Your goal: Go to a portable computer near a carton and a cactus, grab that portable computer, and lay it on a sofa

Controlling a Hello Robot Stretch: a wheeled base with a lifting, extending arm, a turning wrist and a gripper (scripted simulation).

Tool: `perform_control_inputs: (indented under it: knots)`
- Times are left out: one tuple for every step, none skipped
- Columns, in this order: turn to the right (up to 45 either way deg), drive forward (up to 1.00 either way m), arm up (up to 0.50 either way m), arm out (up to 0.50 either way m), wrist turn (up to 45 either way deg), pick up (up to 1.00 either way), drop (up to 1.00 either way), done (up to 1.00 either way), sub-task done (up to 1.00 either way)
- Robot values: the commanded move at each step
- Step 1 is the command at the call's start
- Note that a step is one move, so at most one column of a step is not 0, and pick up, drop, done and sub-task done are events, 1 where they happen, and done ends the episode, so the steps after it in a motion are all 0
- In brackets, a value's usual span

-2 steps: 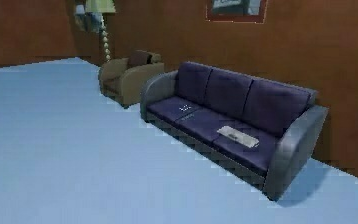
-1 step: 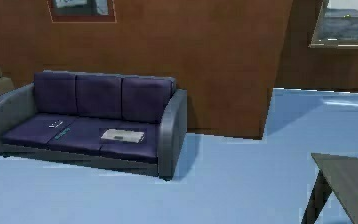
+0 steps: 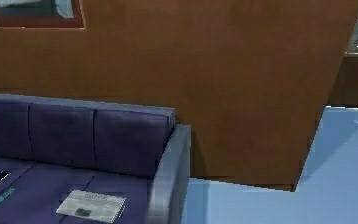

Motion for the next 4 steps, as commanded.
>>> perform_control_inputs:
  knots:
    - [-45.0,0.0,0.0,0.0,0.0,0.0,0.0,0.0,0.0]
    - [-45.0,0.0,0.0,0.0,0.0,0.0,0.0,0.0,0.0]
    - [0.0,1.0,0.0,0.0,0.0,0.0,0.0,0.0,0.0]
    - [0.0,1.0,0.0,0.0,0.0,0.0,0.0,0.0,0.0]
